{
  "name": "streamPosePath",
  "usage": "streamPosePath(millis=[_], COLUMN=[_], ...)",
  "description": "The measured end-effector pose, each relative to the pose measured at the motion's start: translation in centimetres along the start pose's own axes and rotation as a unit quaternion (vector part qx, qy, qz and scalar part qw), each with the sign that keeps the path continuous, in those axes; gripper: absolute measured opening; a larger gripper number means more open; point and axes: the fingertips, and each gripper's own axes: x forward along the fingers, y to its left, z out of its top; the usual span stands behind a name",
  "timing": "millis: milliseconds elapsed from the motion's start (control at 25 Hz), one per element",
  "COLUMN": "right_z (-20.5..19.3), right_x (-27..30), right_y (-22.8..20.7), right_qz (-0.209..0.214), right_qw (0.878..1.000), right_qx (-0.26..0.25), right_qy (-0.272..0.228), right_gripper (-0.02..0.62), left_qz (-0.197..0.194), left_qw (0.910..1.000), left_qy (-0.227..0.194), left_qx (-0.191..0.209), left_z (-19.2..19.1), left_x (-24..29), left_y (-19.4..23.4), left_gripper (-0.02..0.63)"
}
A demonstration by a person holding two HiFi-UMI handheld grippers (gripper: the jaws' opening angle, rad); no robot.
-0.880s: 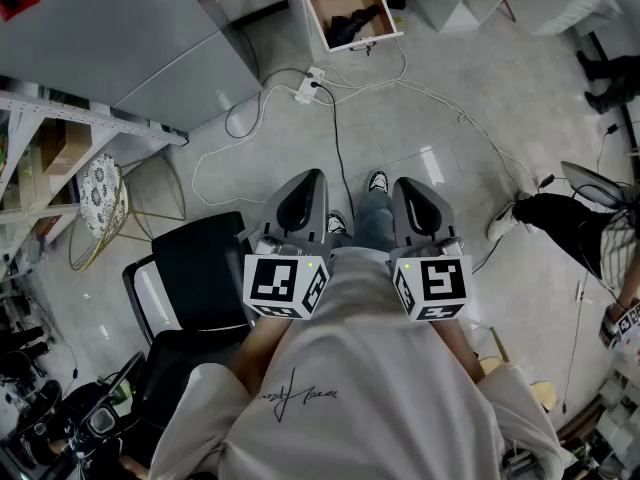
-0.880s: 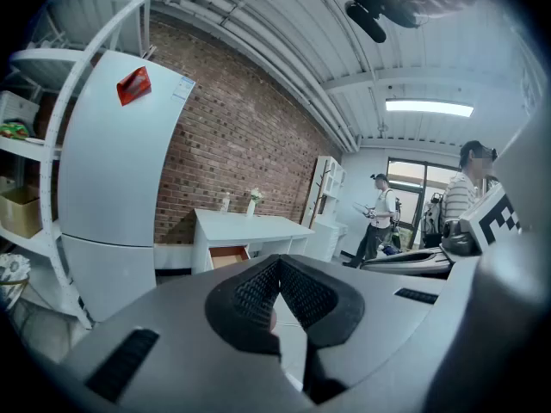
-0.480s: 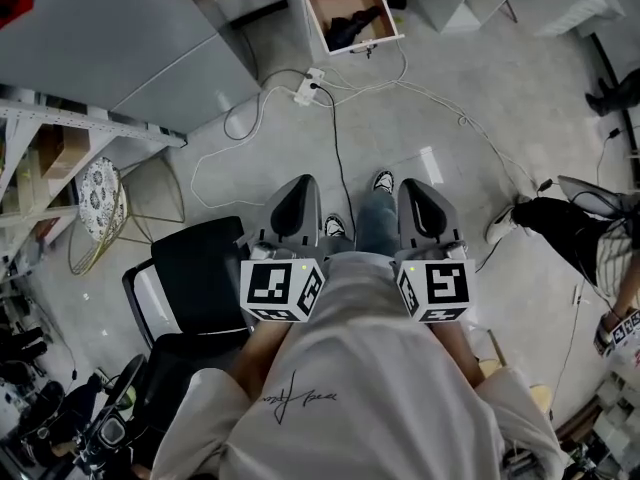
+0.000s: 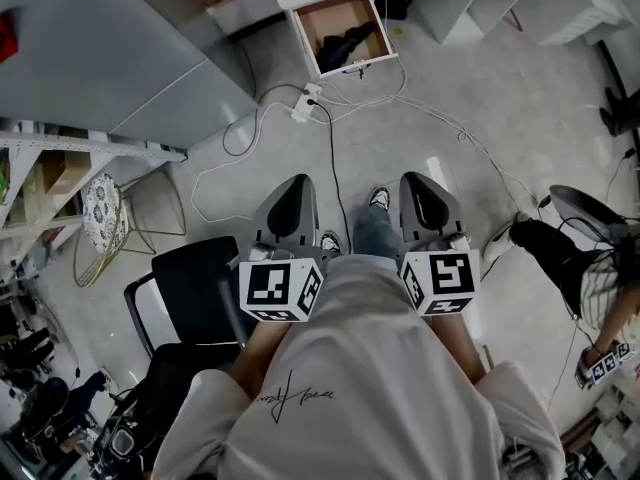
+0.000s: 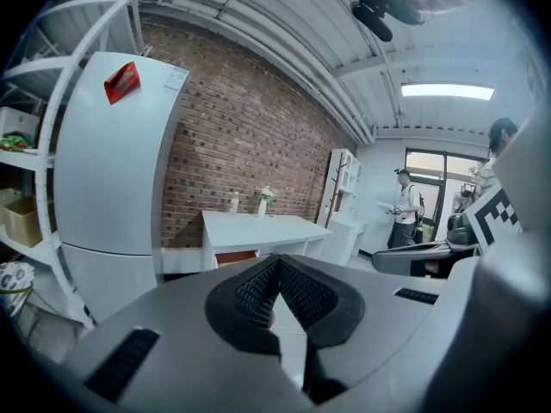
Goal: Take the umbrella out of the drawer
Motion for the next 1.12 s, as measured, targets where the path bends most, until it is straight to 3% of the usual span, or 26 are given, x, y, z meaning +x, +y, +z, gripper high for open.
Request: streamPosePath(millis=[600, 920, 1120], right_z=[3.3, 4.8, 4.3], right_x=[5.6, 5.9, 8.8], right_y=[-9.9, -10.1, -12.2], right_qz=[0.054, 0.072, 0.077], right_qw=[0.998, 0.997, 0.997], right_qx=[-0.024, -0.03, -0.024], right_qy=[0.001, 0.001, 0.009], right_gripper=[0.017, 0.017, 0.017], left_qz=[0.035, 0.034, 0.04], left_qw=[0.9992, 0.9994, 0.9992], left_qy=[-0.013, -0.01, -0.007], left_qx=[0.011, 0.007, 0.001], left_z=[3.5, 5.4, 5.0], left_x=[10.8, 11.4, 14.8], left_y=[-5.2, -5.8, -5.4], left_gripper=[0.017, 0.017, 0.017])
